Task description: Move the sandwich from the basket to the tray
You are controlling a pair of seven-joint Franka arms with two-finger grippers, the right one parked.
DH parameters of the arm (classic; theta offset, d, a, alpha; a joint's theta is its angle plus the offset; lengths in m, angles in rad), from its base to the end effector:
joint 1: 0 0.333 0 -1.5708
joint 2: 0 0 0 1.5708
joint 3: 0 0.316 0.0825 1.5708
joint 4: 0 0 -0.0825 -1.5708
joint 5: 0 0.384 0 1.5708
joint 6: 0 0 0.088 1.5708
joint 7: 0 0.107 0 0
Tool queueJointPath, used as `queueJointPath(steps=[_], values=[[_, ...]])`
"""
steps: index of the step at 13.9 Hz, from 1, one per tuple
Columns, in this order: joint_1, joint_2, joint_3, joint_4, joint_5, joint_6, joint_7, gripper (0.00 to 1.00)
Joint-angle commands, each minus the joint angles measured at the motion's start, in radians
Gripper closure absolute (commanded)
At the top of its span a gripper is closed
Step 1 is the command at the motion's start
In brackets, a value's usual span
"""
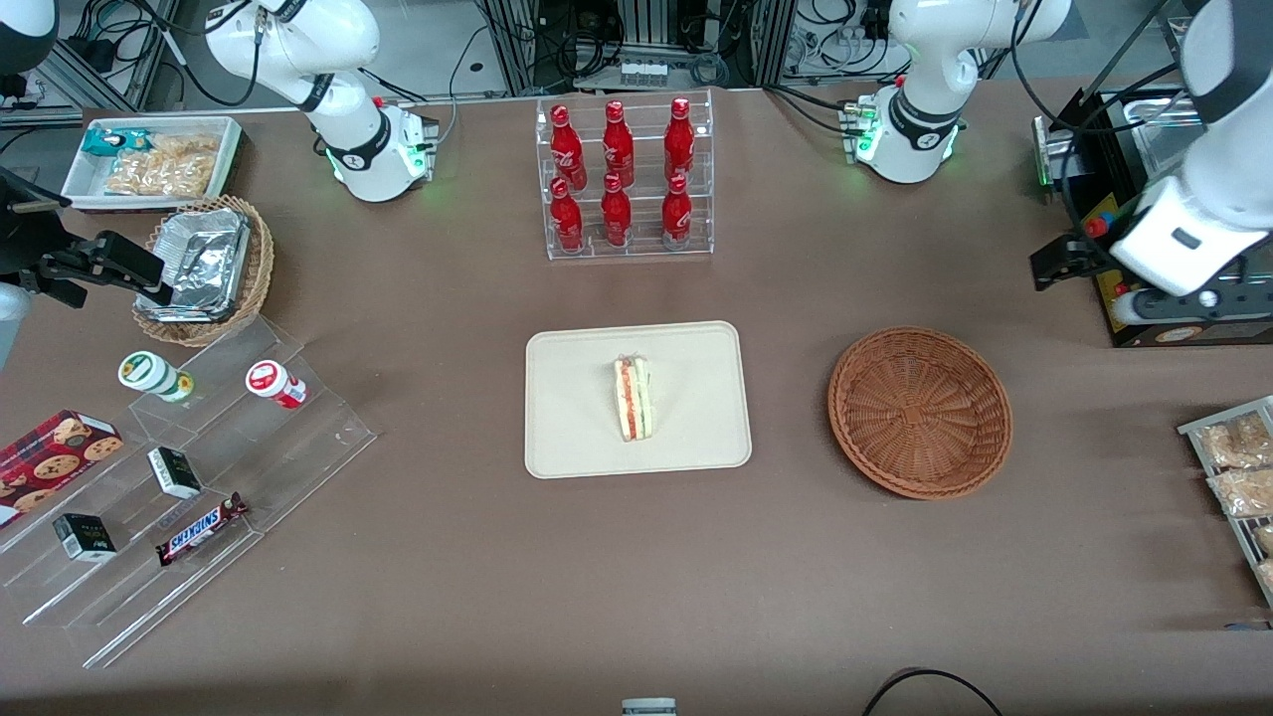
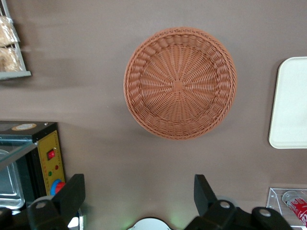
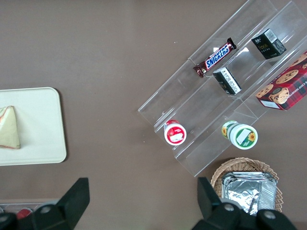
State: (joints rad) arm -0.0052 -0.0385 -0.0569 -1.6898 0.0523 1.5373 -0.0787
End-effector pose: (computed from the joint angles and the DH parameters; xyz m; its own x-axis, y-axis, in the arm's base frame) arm 0.5342 -0.0280 0.5871 0.9938 0.0189 -0.1091 0.0120 -0.9979 -0.0631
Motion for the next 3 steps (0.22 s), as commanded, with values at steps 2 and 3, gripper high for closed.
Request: queueJointPath(steps=[2,3], values=[[-0.032,-0.006,0.043,0.013,-0.014,0.026,0.030,0.00],[-0.032,-0.004,0.042,0.013,-0.017,0.026,0.030,0.00]])
